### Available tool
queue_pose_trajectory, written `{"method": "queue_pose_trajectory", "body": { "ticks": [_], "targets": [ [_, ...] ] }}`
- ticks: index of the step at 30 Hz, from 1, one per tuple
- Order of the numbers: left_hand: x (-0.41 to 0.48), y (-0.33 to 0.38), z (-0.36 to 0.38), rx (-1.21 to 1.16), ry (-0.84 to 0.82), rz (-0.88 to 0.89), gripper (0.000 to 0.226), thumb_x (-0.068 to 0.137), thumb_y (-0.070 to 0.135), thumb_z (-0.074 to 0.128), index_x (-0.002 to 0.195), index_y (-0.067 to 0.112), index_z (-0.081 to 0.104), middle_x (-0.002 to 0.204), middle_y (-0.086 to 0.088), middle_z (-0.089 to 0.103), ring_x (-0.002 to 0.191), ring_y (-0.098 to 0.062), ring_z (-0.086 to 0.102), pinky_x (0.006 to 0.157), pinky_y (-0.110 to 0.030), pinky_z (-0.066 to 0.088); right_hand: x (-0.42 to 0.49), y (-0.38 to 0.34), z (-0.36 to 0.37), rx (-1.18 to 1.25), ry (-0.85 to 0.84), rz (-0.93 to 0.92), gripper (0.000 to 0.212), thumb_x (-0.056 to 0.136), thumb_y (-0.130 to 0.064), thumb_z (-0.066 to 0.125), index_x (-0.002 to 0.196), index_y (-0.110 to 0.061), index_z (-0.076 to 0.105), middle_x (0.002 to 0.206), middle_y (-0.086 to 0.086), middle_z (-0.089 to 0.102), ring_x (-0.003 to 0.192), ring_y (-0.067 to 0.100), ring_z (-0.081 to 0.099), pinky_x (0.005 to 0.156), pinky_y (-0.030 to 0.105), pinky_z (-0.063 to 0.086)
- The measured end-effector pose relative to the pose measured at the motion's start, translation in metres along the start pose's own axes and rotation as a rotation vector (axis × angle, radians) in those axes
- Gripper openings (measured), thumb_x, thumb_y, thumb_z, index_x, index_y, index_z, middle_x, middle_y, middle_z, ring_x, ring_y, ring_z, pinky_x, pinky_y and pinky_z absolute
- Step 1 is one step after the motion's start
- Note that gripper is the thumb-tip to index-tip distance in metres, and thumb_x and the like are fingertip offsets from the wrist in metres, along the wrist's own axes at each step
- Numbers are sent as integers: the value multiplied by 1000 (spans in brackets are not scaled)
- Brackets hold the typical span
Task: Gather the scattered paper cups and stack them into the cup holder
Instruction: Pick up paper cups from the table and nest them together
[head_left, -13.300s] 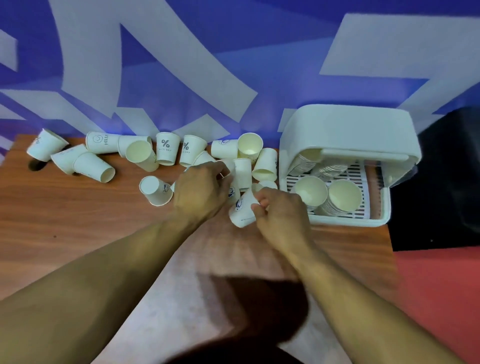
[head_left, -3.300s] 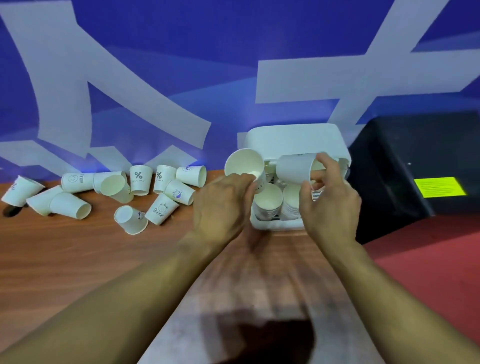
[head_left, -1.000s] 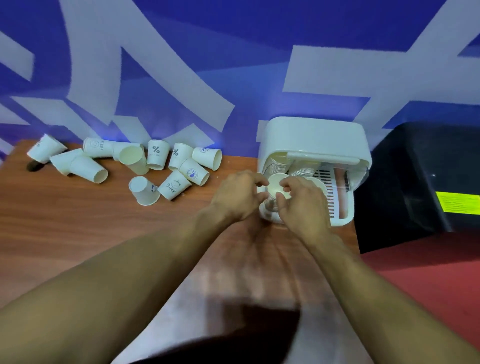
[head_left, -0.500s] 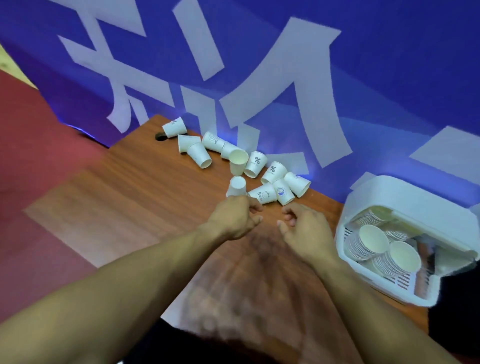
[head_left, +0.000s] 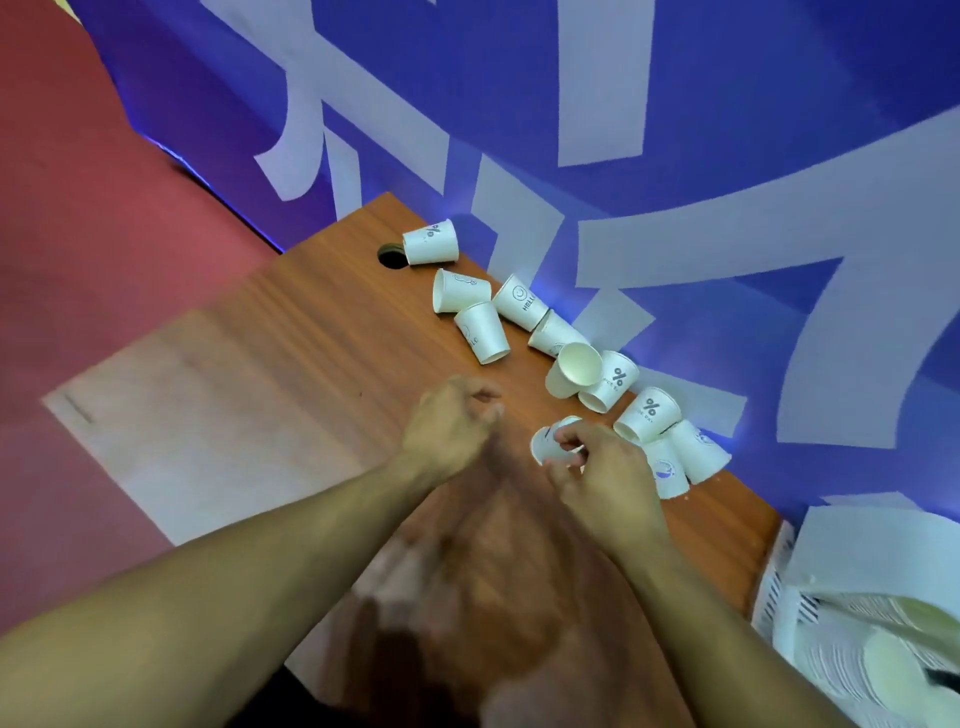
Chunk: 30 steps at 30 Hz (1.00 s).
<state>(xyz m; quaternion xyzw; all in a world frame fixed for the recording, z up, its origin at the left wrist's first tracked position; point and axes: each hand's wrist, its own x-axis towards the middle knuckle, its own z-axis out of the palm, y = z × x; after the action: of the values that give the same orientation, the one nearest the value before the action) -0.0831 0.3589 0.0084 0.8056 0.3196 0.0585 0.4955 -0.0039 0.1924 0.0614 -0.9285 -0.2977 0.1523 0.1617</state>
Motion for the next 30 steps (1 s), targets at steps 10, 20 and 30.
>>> {"method": "queue_pose_trajectory", "body": {
  "ticks": [10,20,30],
  "targets": [
    [144,-68,-26,-219,194,-147,11,88,32,61,94,30,70,101,9,66,86,-1,60,74,-17,45,153,-57,47,-78,-90,1,44,84,-37,65,126,-24,59,122,-5,60,106,16,58,86,26,42],
    [207,-83,-1,-294,239,-226,28,85,30,68,108,28,51,102,16,59,88,-20,62,82,-42,51,235,-68,86,-289,-194,-108,67,85,-30,64,144,-21,34,155,-6,23,117,26,55,83,36,46],
    [183,-111,-7,-201,242,-162,19,90,41,52,97,28,64,92,11,68,84,-17,62,79,-43,51,226,-64,100,-345,-234,-63,35,87,-20,59,122,-19,56,118,6,53,99,31,59,80,39,50]
  ]
}}
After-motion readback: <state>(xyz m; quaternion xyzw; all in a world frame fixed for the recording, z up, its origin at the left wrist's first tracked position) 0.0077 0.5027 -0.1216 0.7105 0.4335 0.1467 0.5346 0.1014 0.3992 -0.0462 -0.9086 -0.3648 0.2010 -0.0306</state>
